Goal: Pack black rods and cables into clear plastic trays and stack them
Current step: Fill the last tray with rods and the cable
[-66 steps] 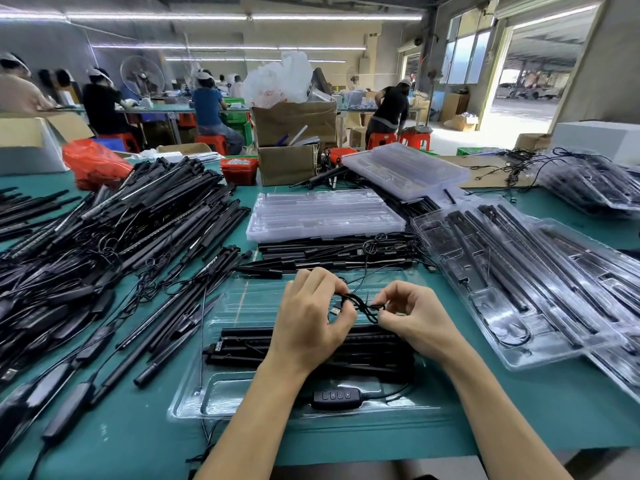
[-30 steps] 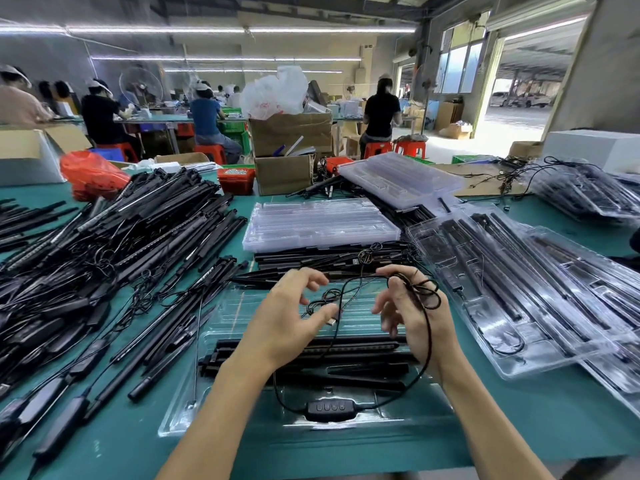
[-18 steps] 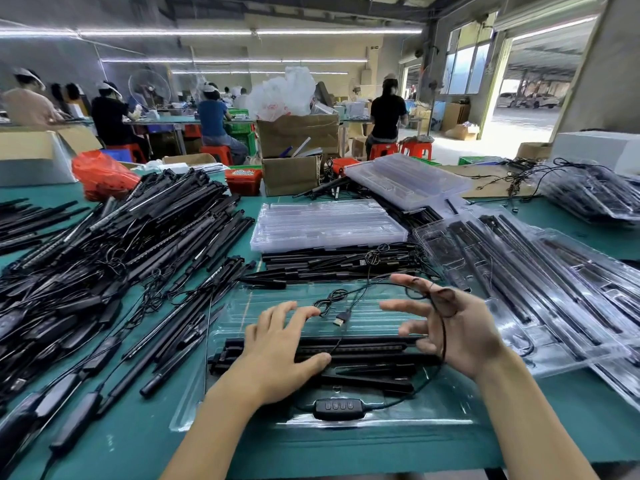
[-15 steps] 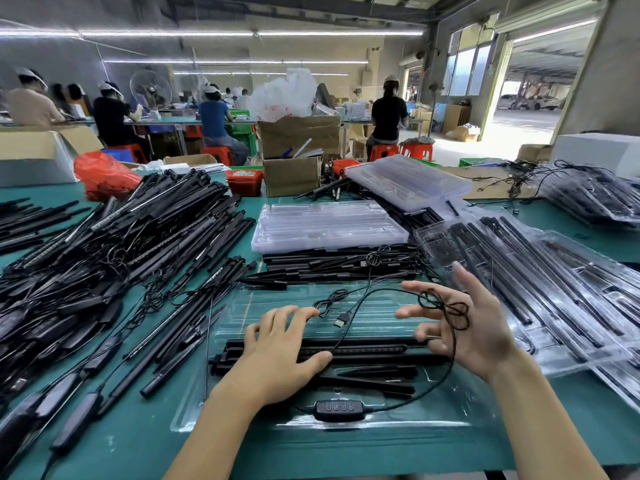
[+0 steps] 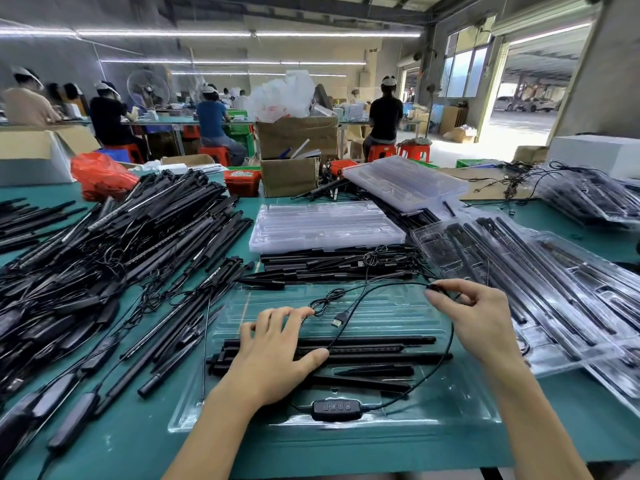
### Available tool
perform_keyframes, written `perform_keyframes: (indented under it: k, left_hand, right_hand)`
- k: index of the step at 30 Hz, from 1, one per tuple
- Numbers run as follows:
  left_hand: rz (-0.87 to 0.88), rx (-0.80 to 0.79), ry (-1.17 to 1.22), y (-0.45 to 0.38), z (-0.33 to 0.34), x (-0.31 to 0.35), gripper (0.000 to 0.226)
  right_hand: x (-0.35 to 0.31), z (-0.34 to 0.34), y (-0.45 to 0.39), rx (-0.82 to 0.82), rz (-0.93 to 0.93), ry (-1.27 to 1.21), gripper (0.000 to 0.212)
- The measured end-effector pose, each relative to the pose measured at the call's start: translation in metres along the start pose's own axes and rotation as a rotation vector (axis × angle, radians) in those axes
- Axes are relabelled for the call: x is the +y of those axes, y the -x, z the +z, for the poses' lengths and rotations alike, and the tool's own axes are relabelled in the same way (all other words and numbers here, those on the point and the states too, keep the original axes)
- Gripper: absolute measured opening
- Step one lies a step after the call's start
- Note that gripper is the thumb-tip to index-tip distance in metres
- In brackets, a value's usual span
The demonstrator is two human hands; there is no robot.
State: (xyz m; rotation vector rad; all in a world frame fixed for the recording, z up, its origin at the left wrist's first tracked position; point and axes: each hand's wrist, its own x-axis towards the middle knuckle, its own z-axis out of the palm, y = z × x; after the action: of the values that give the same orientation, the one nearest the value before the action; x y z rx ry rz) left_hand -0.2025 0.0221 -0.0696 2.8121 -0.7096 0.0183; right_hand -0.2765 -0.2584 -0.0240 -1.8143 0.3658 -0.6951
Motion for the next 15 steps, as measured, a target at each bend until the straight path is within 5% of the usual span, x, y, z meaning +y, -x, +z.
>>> perform_keyframes:
  k: [4, 7, 15]
  left_hand:
    - [0.015, -0.007, -0.028, 0.002, -0.001, 0.001, 0.065]
    - [0.021, -0.018, -0.043, 0.003, -0.002, 0.002, 0.065]
    - [0.022, -0.031, -0.029, 0.002, -0.002, 0.003, 0.066]
  right_hand:
    - [0.002, 0.003, 0.007, -0.108, 0.306, -0.944, 0.015]
    - [0.001, 0.005, 0.011, -0.189, 0.396, -1.290, 0.013]
    - [0.007, -0.007, 0.012, -0.304, 0.266, -0.989, 0.019]
